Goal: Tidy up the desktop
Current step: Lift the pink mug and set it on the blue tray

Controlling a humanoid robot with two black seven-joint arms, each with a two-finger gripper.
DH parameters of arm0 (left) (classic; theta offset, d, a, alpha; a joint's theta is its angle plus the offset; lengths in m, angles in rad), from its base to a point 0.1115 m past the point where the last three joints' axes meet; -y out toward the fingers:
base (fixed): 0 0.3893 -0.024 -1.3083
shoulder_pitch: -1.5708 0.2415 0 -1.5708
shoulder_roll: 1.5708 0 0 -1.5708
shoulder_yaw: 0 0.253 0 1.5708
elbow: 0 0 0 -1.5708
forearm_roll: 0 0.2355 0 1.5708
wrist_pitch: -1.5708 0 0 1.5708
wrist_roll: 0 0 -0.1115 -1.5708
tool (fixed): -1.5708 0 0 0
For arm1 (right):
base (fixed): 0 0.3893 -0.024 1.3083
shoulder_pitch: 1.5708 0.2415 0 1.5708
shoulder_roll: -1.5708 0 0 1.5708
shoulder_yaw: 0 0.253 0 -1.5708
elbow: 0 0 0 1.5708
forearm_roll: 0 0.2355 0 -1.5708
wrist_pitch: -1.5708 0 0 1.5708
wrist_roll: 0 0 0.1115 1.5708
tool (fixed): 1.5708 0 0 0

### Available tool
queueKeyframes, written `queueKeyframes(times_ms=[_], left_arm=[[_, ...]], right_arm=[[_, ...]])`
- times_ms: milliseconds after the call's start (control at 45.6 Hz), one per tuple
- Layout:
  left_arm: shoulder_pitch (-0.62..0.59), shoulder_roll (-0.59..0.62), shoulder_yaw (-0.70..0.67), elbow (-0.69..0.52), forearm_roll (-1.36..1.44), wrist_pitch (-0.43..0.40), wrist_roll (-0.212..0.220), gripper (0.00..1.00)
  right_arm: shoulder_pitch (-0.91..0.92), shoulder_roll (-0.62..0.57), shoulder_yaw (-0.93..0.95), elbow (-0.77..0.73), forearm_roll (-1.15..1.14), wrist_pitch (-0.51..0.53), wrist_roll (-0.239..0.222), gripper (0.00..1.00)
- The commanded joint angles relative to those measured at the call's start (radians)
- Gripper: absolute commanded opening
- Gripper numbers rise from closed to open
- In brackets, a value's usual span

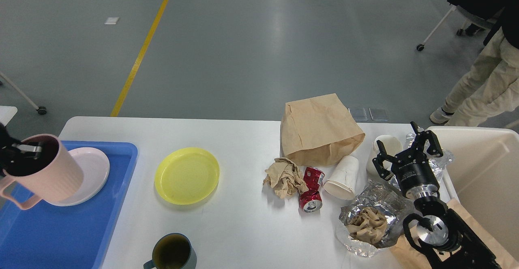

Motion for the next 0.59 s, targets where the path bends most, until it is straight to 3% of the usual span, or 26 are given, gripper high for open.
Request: queueKeyframes(times_ms=[0,88,307,416,570], left_arm=[[0.185,0.172,-0.050,0.209,0.113,0.000,-0.037,0.00],[0.411,0.223,-0.179,0.369,0.156,-0.003,-0.097,0.01],[1.019,0.179,-0.581,0.827,0.183,-0.091,-0.250,0.02],[1.193,0.140,-0.704,0.981,0.183,-0.098,-0.262,0.02],[1.292,0.068,-0.745,1.111,0.168,-0.089,-0.273,0.02]], right_arm=[[0.000,0.000,0.000,0.001,0.000,0.000,0.000,1.00],[0.000,0.000,0.000,0.000,0.000,0.000,0.000,1.00],[0.000,0.000,0.000,0.001,0.000,0.000,0.000,1.00],[0.000,0.000,0.000,0.001,0.000,0.000,0.000,1.00],[0.000,0.000,0.000,0.001,0.000,0.000,0.000,1.00]])
